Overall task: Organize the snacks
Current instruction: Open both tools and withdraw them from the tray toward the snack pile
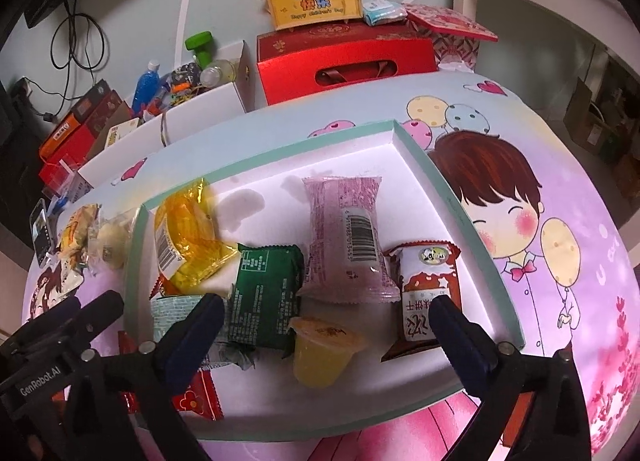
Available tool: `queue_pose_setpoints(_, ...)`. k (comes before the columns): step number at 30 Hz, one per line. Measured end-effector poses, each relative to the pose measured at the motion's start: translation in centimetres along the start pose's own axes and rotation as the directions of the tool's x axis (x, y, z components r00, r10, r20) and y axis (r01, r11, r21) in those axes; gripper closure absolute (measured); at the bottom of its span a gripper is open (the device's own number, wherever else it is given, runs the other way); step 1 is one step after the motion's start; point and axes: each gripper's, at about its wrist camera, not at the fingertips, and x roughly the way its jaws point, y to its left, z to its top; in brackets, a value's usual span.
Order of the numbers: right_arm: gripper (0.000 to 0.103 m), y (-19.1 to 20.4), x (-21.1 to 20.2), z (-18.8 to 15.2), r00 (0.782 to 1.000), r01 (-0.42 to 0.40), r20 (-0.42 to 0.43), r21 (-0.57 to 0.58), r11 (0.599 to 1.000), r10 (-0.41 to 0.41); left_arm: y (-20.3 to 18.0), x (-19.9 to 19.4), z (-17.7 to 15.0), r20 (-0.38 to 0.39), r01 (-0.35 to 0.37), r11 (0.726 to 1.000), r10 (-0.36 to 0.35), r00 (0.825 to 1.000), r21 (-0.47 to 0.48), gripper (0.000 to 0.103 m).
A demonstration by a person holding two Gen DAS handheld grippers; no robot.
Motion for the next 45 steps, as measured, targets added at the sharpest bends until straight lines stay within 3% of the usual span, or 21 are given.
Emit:
queue_pose_setpoints(18, 0.0, 0.6, 0.4, 0.0, 1.0, 0.015, -0.015, -0.015, 1.0, -0.015, 0.3, -0.1, -0.1, -0.016, 0.003, 1.0, -0.003, 1.0, 0.012, 0.009)
queue_pose_setpoints(24, 0.0, 2.7, -0.2, 0.0, 1.0, -0.013, 0.012, -0.051, 0.999, 0.014, 1.9, -0.6, 0.1, -0.016, -0.041, 0.999, 0.041, 0.999, 0.016, 0.009)
queue_pose_setpoints(30, 0.0, 6.2, -0.9, -0.3, 0.996, -0.077, 0.029, -0.109, 0.991, 0.08, 6.6, -1.0, 0.0, -0.021, -0.102, 0.992, 0.101, 0.995, -0.07, 0.009)
queue_pose_setpoints(37, 0.0, 11.2, -1.3, -1.5, 0.988, -0.145, 0.026, -0.206, 0.968, 0.153, 13.8, -1.8, -0.9, -0.052, -0.204, 0.953, 0.198, 0.979, -0.223, 0.009)
queue_pose_setpoints(45, 0.0, 16.1, -1.4, -3.2, 0.975, -0.214, -0.007, -0.29, 0.933, 0.222, 18.9, -3.5, -2.0, -0.047, -0.22, 0.919, 0.216, 0.975, -0.328, 0.009)
